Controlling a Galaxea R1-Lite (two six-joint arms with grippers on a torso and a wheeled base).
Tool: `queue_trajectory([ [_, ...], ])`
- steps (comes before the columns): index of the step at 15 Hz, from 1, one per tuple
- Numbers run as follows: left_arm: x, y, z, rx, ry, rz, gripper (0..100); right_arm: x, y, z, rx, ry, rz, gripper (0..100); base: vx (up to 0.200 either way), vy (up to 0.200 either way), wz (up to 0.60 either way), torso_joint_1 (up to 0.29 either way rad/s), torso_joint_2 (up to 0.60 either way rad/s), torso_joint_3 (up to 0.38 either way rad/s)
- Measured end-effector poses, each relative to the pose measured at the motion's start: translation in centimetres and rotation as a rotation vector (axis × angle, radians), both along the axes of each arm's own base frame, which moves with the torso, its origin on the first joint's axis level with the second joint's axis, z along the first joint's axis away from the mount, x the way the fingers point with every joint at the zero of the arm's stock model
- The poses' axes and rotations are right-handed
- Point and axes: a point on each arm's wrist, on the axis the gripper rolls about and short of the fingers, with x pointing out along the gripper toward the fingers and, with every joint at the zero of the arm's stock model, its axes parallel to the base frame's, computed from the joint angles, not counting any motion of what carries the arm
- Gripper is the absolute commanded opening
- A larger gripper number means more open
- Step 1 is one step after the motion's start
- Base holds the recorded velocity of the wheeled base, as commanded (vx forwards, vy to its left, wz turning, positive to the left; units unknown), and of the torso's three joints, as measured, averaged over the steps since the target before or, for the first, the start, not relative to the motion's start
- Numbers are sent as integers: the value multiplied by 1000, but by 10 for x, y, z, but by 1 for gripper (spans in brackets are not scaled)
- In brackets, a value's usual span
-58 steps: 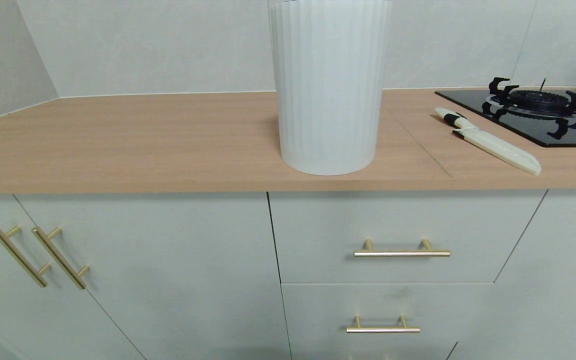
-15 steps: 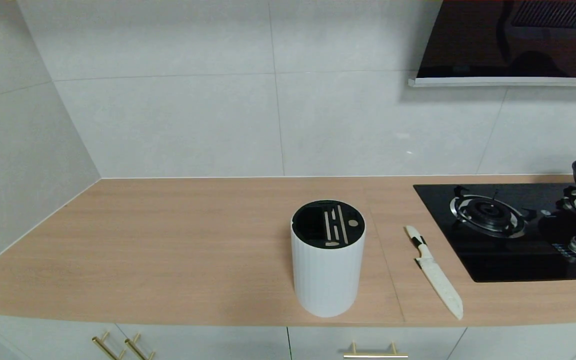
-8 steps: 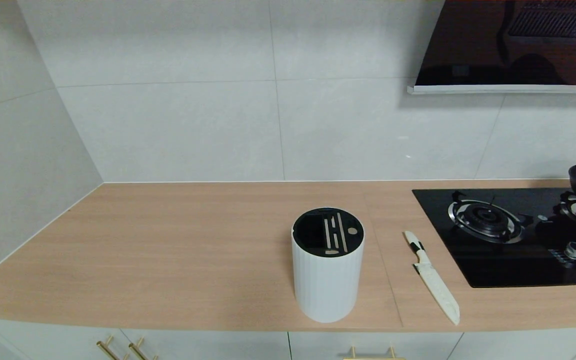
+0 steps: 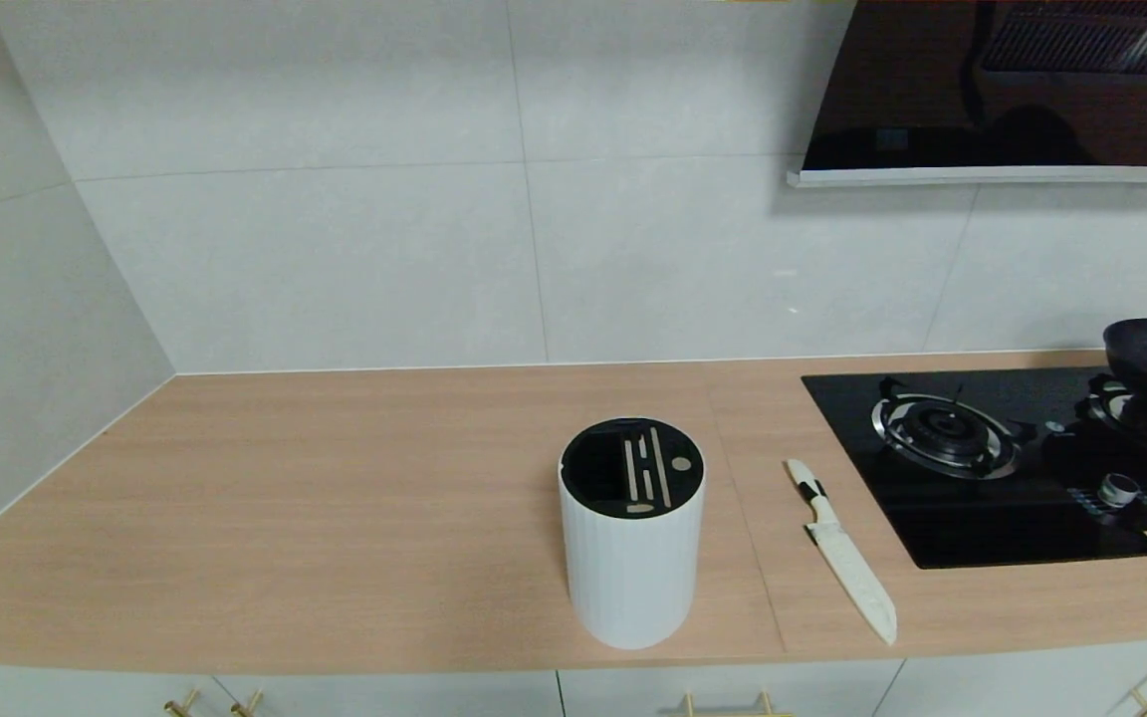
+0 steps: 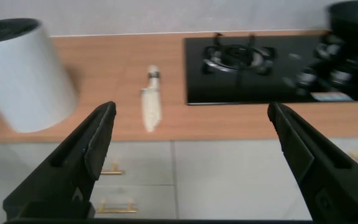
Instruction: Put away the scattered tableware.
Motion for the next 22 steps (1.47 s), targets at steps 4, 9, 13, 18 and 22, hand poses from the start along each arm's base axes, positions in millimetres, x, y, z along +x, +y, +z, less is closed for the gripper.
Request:
queue_trajectory([
  [4,0,0,0,0,0,0,100,0,0,0,0,0,-1,100,0,0,0,0,0,0],
  [9,0,0,0,1,0,0,100,0,0,0,0,0,-1,100,0,0,0,0,0,0],
  [13,0,0,0,1,0,0,100,-3,1,15,-8,-72,32,100,0,0,0,0,0,0],
  [18,0,0,0,1,1,0,100,7,3,54,8,2,116,100,0,0,0,0,0,0],
  [22,0,0,0,1,0,0,100,47,3,85,21,195,131,100,0,0,0,0,0,0],
])
